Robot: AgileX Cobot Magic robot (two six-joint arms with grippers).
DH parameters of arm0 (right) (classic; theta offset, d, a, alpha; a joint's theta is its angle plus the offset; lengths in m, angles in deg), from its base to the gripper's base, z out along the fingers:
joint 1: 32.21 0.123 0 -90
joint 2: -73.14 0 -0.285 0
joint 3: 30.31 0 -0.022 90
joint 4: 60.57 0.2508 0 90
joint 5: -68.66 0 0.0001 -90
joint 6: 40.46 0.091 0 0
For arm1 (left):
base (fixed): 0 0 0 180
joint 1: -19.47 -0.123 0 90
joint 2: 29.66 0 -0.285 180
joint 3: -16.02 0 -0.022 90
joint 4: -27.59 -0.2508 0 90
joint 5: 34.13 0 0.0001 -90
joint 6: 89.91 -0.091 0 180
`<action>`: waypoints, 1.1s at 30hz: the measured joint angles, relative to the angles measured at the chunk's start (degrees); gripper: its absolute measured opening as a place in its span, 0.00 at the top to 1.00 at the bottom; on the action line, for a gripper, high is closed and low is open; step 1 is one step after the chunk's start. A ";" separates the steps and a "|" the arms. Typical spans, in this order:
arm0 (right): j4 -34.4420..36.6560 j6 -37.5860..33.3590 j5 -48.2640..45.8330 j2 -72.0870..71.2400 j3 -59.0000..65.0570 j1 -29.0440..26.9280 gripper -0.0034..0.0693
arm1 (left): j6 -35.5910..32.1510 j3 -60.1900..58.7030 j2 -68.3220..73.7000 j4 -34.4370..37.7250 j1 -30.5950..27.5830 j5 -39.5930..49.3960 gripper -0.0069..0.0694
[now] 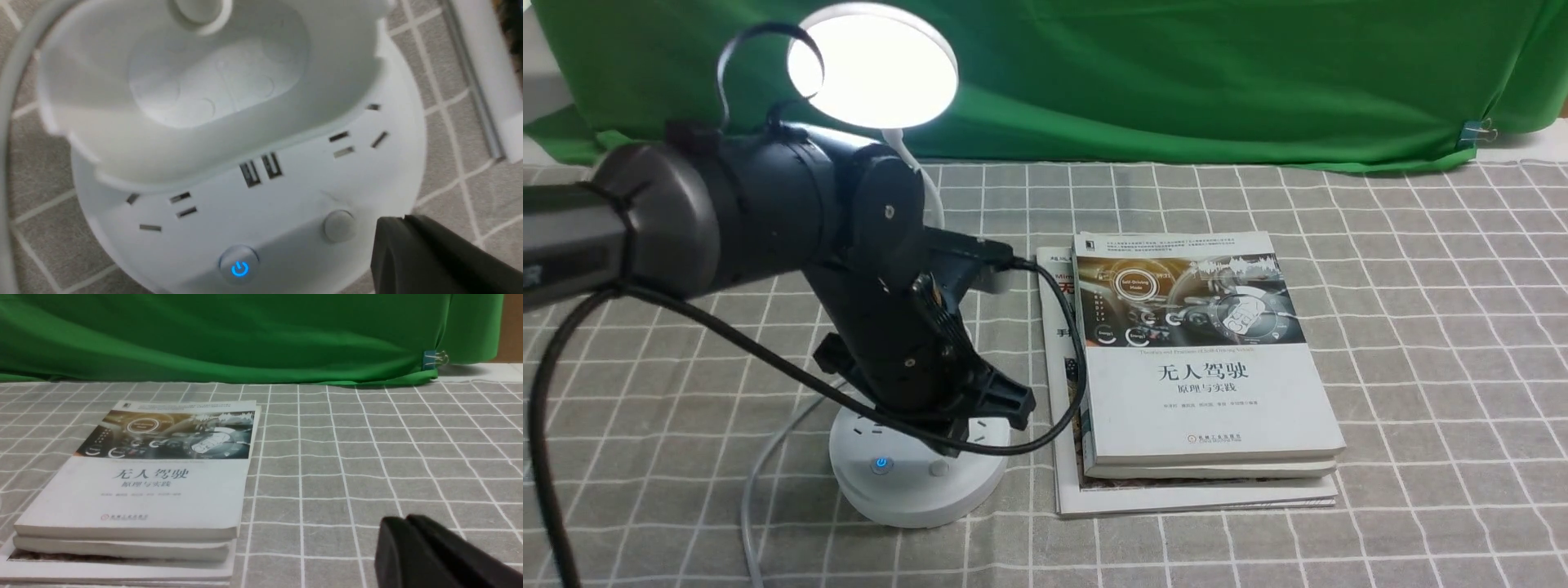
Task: Turn off the desk lamp on the grey coffee tablecloth by hand.
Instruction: 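Press the power button on the round power strip under the lamp with the left gripper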
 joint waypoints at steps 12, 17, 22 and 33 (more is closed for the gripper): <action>0.00 0.00 0.00 0.00 0.00 0.00 0.90 | -0.43 0.76 4.67 0.30 0.00 0.68 0.91; 0.00 0.00 0.00 0.00 0.00 0.00 0.90 | -0.55 0.42 3.11 0.15 0.00 0.87 0.91; 0.00 0.00 0.00 0.00 0.00 0.00 0.90 | -0.41 0.01 -0.56 -0.38 0.00 1.02 0.91; 0.00 0.00 0.00 0.00 0.00 0.00 0.90 | -0.41 0.07 3.67 -0.64 0.00 0.84 0.91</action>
